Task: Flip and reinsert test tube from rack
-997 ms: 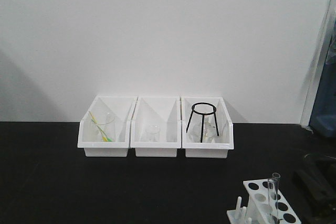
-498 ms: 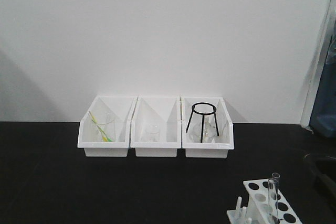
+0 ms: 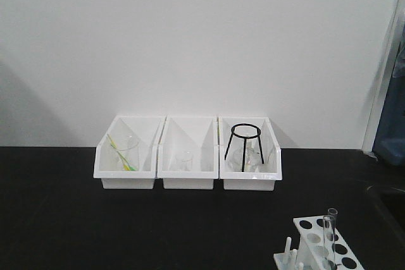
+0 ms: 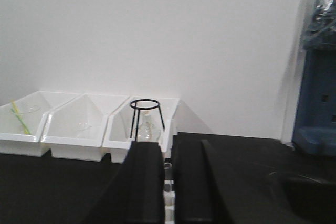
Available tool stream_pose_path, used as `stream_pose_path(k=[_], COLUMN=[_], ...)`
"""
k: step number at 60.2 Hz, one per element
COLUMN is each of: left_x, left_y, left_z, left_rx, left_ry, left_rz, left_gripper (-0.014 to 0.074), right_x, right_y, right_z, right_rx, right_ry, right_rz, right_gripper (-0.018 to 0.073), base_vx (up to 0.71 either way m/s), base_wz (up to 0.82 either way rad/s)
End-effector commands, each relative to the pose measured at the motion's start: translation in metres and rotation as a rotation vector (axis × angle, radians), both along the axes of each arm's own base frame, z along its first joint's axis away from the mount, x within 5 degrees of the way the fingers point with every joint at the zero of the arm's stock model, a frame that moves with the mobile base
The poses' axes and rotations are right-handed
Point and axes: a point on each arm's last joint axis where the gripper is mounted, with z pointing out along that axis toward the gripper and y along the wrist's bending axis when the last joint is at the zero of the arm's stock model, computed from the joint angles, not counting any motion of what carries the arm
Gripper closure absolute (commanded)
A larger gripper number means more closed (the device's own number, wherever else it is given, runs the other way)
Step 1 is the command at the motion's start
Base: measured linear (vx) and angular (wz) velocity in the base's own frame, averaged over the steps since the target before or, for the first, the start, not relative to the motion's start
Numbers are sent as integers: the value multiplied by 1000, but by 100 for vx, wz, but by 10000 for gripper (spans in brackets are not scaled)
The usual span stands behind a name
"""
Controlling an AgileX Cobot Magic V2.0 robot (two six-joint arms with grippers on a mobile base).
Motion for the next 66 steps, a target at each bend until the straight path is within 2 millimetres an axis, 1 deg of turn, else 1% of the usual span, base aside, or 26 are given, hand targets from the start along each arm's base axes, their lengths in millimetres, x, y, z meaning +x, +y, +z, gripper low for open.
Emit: stream_pose_path(k=[1, 3, 9, 16, 17, 20, 66], left_x=[1, 1, 1, 1, 1, 1, 1], left_y=[-1, -1, -1, -1, -1, -1, -1], left_z=[8, 8, 8, 8, 8, 8, 8], left_rx=[4, 4, 4, 4, 4, 4, 4], left_ry=[-99, -99, -99, -99, -99, -99, -99], left_rz=[-11, -11, -11, -11, -11, -11, -11], left_gripper=[603, 603, 603, 603, 603, 603, 603], right_x=[-14, -18, -25, -25, -24, -24, -24], right_y=[-4, -5, -5, -5, -5, -5, -5], right_z=[-4, -11, -32, -52, -54, -55, -56], right_rx=[-24, -31, -83, -118, -120, -120, -120], right_ry=[-119, -124, -118, -103, -80, -49, -44], right_rz=[-43, -51, -61, -60, -61, -64, -64], right_gripper=[547, 575, 574, 572, 572, 572, 571], base_vx=[0, 0, 0, 0, 0, 0, 0], base_wz=[0, 0, 0, 0, 0, 0, 0])
